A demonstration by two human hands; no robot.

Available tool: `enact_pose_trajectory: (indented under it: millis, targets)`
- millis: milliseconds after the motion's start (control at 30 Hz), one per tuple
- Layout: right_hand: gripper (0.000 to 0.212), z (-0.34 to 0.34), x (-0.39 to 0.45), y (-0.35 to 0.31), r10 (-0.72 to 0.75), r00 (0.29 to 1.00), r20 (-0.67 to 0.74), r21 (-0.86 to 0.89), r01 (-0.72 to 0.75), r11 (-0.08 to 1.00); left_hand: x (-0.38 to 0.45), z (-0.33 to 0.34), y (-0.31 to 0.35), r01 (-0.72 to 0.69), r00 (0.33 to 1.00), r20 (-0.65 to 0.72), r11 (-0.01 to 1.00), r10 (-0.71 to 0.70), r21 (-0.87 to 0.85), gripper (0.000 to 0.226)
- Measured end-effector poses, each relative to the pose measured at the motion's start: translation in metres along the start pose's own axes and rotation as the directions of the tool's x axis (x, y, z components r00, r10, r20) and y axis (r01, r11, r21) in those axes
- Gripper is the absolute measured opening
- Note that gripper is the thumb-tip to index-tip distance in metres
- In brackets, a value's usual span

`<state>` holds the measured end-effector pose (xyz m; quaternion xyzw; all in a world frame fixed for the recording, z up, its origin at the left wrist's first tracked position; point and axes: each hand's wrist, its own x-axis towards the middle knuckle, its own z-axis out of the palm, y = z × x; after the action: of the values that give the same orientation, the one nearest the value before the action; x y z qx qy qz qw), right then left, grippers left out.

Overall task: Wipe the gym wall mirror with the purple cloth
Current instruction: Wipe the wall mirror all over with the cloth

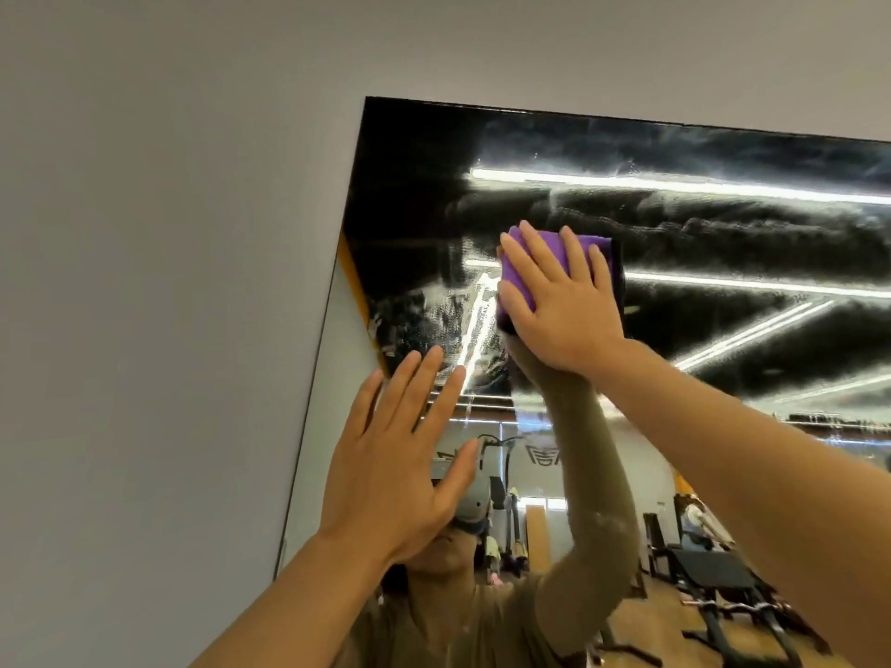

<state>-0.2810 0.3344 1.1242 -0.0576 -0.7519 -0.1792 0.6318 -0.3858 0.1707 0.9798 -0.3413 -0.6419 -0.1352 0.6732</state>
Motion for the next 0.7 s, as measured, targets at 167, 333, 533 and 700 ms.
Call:
enact_pose_trajectory:
  millis: [167,333,533,700]
  targets:
    - [0.059,0.0,0.017,-0.017,0.053,0.998,0.025,0.049,-0.054,0.997,0.0,-0.002,-0.002,0.015,1.0,-0.004,1.0,-0.015,-0.001,0.068]
    - [0.062,0.011,-0.072,-0.011,-0.256,0.966,0.03,0.034,0.255,0.966,-0.006,0.001,-0.002,0.041,0.999,-0.02,0.999,-0.041,-0.021,0.064]
    - [0.062,0.007,-0.045,0.005,-0.369,0.928,0.055,-0.004,0.369,0.929,-0.007,0.004,-0.001,0.06,0.997,-0.04,0.997,-0.062,-0.038,0.065]
    - [0.069,0.001,0.029,-0.012,-0.077,0.996,0.043,0.002,0.077,0.997,-0.008,0.005,-0.002,0.062,0.995,-0.072,0.997,-0.066,-0.049,0.064]
